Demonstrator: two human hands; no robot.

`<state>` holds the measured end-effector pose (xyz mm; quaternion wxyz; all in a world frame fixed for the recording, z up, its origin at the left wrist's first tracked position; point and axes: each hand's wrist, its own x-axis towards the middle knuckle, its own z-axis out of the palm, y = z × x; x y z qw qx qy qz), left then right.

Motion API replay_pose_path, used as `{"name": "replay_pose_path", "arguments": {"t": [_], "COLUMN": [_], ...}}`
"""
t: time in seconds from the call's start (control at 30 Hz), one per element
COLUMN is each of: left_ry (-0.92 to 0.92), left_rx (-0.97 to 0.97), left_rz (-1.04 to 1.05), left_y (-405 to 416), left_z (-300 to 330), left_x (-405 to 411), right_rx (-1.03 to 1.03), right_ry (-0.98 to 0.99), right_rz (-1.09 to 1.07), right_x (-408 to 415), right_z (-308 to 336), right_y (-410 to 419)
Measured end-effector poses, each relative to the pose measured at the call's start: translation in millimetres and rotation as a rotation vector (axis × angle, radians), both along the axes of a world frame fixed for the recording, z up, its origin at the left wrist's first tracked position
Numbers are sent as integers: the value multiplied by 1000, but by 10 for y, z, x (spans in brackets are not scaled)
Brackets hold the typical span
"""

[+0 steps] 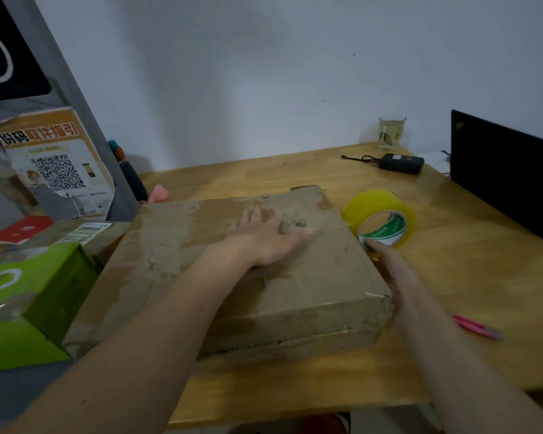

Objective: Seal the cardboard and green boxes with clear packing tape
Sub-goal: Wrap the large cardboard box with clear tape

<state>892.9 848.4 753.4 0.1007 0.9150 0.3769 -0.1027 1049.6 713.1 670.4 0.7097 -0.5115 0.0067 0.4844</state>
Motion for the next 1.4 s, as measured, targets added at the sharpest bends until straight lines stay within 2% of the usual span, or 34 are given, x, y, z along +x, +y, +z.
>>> {"name": "replay_pose_path", "arguments": {"t": [0.13,0.5,0.6,0.67,0.97,1.03,1.1,1.17,1.3,1.4], "left_ry": [46,-46,-86,-130,-413,-588,-808,-937,-1096,-1155], "left_rx": [98,74,70,62,-1,-105,-386,-656,-719,-727], "left_rz": [44,-35,-33,-30,-26,-62,-137,-256,-379,-329], "left_y": [-63,-346,-451,-521,-689,-646,-574,-541,-448,-312], "left_z": [-47,88,185,288,842,1072,1310,1467,1628,1713], "left_x": [-84,-126,-134,-124,-142,-129,-161,-279,-513,-684], "right_rx": [68,138,181,207,308,325,270,182,96,62], "right_ry": [56,-1,46,55,-171,-268,-403,-545,-713,-798], "right_rz": [49,-78,-89,-128,-296,-328,-353,-352,-264,-239], "right_x": [-109,-492,-541,-532,-638,-661,-723,-790,-952,-1097], "right_z": [147,330,409,486,1142,1543,2032,2456,2841,2889], "right_y": [15,-228,-278,-255,-279,-328,-401,-436,-264,-36]}}
